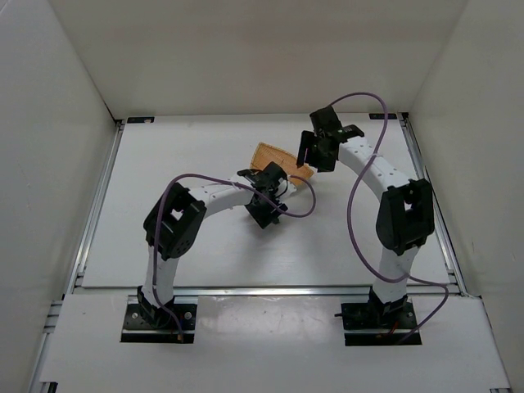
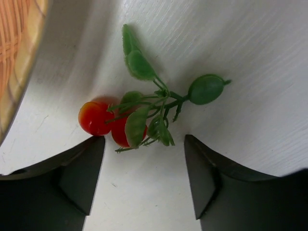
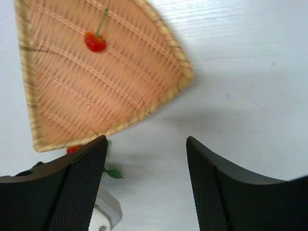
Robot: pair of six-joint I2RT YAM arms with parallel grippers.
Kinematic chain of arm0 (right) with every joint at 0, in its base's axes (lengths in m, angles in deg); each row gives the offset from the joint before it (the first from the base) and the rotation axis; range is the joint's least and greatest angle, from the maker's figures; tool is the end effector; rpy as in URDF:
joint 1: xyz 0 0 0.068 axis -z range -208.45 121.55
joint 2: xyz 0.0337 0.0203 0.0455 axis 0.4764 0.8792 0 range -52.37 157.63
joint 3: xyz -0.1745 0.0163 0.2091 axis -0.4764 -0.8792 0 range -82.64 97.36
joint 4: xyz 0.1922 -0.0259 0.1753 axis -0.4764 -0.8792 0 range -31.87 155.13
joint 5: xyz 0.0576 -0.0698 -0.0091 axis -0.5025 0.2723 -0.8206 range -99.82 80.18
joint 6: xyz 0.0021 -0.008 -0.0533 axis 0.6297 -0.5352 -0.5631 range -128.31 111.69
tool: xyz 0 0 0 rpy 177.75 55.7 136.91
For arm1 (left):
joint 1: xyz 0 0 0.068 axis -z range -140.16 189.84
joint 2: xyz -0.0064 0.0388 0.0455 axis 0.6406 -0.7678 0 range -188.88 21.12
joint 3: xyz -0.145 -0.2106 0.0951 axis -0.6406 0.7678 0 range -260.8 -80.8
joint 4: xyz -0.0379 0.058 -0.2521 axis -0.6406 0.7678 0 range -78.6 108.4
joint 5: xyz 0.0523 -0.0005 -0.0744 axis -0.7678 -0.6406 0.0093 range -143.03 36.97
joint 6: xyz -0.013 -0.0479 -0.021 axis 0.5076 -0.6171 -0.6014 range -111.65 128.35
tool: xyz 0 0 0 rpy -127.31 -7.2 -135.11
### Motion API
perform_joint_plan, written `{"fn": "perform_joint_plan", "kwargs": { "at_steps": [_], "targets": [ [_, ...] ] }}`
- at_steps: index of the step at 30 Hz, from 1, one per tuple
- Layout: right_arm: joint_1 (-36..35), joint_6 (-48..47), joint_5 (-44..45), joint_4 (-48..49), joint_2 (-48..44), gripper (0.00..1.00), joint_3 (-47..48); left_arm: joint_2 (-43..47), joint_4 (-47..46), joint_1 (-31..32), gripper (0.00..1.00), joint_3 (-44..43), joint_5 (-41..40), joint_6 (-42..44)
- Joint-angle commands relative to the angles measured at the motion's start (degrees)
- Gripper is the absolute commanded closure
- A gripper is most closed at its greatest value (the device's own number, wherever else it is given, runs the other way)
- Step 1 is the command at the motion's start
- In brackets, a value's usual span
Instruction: Place and organize the fake fruits in the fruit bowl
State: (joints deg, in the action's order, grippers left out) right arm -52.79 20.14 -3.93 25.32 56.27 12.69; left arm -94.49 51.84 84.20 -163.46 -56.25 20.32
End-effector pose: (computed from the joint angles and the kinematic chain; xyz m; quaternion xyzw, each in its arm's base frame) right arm 0.3862 0.1707 0.2781 0.0502 0.9462 0.0968 0.3047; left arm 0.2899 -0.2808 0.1636 0.4633 0.8740 -0.0135 0.1463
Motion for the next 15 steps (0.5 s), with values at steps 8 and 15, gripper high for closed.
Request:
{"fn": "perform_joint_plan", "kwargs": {
  "at_steps": [8,15],
  "targets": [
    [0.26,0.38,0.79,2.28,-5.1,0.3,-3.48,0.39,-0.81,-0.33,0.39,-2.16,1.82,-0.45],
    [0.78,0.91,1.32,2.81,-6.15,0.31,-5.24,1.96,-0.81,0.2,0.54,-2.16,1.3,0.6]
  ]
}}
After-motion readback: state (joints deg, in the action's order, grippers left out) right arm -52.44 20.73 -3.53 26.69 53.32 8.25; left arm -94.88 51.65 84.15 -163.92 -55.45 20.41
